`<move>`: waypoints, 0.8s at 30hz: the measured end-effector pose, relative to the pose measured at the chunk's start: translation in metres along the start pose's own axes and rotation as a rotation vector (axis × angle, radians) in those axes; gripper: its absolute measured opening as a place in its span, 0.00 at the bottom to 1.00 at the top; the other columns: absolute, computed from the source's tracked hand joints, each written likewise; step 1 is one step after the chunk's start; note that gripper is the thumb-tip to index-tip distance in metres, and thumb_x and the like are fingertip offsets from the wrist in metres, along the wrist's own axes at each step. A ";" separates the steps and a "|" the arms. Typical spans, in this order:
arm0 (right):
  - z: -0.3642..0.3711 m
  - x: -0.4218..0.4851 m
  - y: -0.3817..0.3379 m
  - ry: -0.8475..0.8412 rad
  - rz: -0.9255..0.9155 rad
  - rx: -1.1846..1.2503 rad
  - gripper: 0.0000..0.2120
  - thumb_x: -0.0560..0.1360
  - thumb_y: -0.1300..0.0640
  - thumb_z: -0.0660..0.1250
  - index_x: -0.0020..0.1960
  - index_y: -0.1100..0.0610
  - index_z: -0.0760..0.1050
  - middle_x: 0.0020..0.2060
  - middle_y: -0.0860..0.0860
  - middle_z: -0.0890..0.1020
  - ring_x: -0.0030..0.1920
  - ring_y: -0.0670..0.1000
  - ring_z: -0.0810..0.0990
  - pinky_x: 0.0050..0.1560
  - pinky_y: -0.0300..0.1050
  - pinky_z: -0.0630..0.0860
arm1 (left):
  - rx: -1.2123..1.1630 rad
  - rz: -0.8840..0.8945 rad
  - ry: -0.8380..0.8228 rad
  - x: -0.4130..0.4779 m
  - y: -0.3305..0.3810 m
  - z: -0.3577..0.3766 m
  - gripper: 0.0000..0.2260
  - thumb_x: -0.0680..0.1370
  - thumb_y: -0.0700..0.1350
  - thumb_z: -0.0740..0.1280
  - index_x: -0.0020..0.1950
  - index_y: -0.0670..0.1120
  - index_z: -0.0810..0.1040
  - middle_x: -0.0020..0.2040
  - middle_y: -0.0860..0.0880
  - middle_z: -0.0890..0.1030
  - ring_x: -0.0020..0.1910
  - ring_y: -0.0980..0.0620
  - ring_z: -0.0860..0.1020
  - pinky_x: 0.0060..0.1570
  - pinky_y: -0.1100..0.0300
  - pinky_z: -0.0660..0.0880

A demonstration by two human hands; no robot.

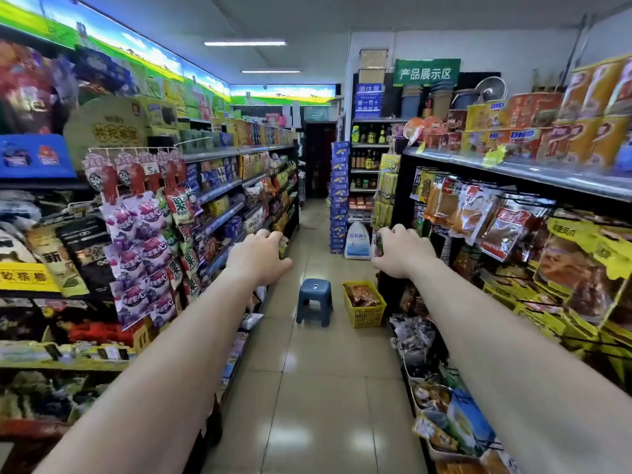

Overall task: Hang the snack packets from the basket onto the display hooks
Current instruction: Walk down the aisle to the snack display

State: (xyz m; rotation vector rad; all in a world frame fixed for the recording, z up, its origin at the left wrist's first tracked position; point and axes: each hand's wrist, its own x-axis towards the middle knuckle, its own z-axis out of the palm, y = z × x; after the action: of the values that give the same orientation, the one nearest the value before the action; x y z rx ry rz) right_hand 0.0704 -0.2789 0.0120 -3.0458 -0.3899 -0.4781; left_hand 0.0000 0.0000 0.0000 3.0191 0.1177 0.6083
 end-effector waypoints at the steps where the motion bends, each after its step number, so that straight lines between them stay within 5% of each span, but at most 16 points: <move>1: 0.005 0.016 -0.008 -0.020 0.000 -0.005 0.30 0.74 0.39 0.63 0.72 0.51 0.62 0.65 0.56 0.71 0.65 0.60 0.70 0.57 0.57 0.71 | 0.005 0.003 -0.014 0.014 -0.008 0.004 0.28 0.76 0.59 0.61 0.75 0.52 0.66 0.70 0.47 0.71 0.65 0.44 0.73 0.52 0.47 0.76; 11: 0.064 0.210 -0.049 -0.045 0.040 -0.002 0.33 0.73 0.38 0.63 0.73 0.52 0.62 0.65 0.55 0.71 0.65 0.60 0.71 0.53 0.55 0.71 | 0.042 -0.006 -0.104 0.205 -0.089 0.064 0.29 0.75 0.61 0.61 0.75 0.53 0.65 0.70 0.47 0.71 0.66 0.44 0.73 0.54 0.45 0.77; 24: 0.182 0.487 0.018 -0.061 0.075 0.008 0.33 0.72 0.37 0.63 0.72 0.51 0.64 0.64 0.55 0.72 0.63 0.60 0.72 0.54 0.55 0.72 | 0.041 0.012 -0.148 0.486 -0.079 0.202 0.30 0.76 0.60 0.61 0.77 0.52 0.63 0.73 0.46 0.69 0.69 0.43 0.71 0.57 0.44 0.77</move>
State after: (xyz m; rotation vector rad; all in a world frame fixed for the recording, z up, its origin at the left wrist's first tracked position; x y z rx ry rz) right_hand 0.5777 -0.1660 -0.0124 -3.0601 -0.2778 -0.3801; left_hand 0.5205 0.1124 -0.0049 3.0931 0.1065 0.3860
